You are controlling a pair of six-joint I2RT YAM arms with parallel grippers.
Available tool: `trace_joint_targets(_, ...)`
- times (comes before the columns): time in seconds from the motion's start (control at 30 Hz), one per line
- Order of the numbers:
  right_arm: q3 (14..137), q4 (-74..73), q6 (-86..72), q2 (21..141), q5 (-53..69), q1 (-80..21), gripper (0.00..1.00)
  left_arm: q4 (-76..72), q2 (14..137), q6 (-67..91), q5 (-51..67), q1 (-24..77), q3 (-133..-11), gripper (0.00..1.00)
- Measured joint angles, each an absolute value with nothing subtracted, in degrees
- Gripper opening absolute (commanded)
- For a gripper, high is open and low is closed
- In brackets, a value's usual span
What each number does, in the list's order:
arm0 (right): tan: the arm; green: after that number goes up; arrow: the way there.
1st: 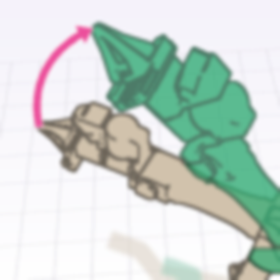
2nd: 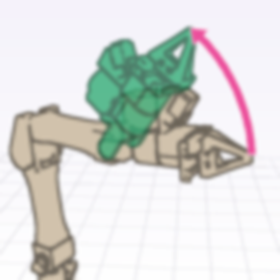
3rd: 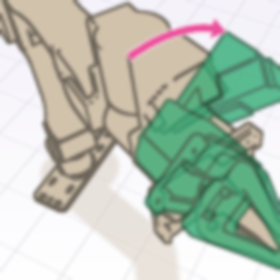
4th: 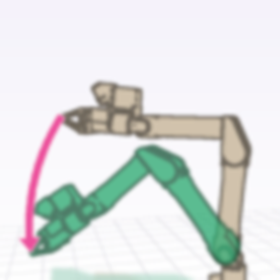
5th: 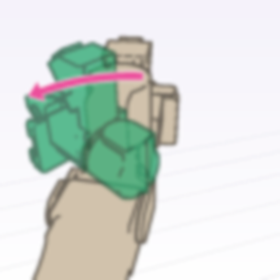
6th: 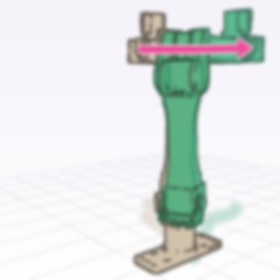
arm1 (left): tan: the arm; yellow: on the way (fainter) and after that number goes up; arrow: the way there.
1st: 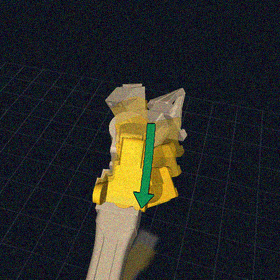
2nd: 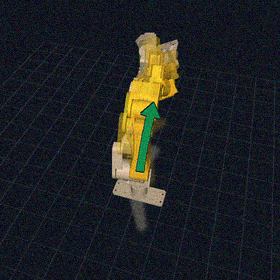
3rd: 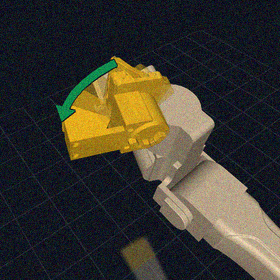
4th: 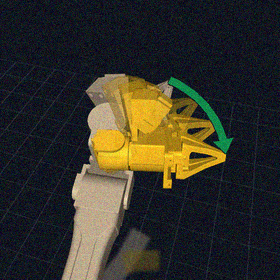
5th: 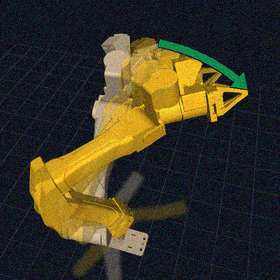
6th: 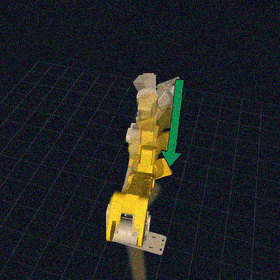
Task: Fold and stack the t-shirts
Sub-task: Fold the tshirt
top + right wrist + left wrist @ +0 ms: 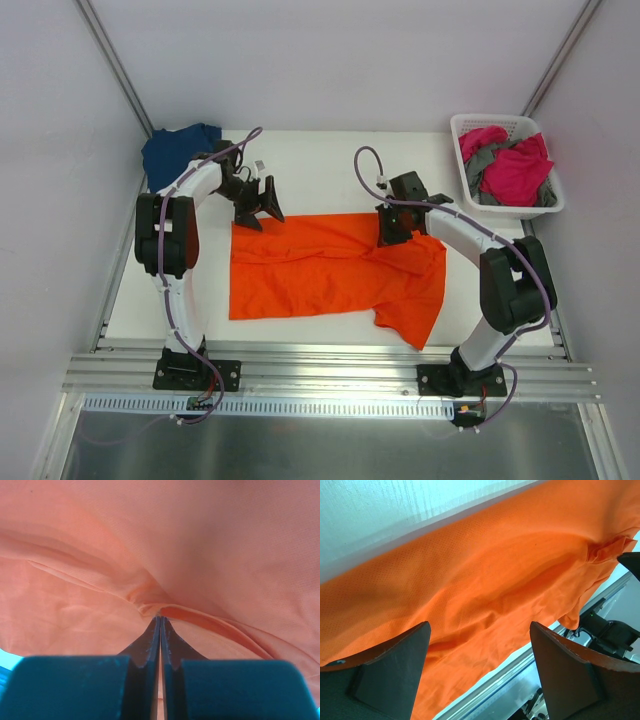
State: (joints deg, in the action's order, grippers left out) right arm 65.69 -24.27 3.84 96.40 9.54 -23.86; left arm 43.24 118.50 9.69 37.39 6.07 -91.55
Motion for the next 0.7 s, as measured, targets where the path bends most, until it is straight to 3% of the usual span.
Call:
trace_joint_targets(0.3,63.0,-25.1,3.9,95.0,11.0,-24.2,0.01,43.2,118.5,9.8,37.5,6.1,-91.6,0.82)
trace_joint_targets(0.6,55.9,-27.9,2.1,84.1,12.5,-32.0,0.01,43.2,118.5,9.8,37.5,6.1,-91.6,0.82)
trace_joint_targets(0.63,55.3,-27.9,1.9,83.3,12.8,-32.8,0.18,43.2,118.5,9.8,37.5,6.1,-91.6,0.82)
trace_joint_targets(0.7,54.7,-28.2,1.1,82.6,12.9,-33.6,0.44,43.2,118.5,9.8,37.5,6.1,-91.6,0.82)
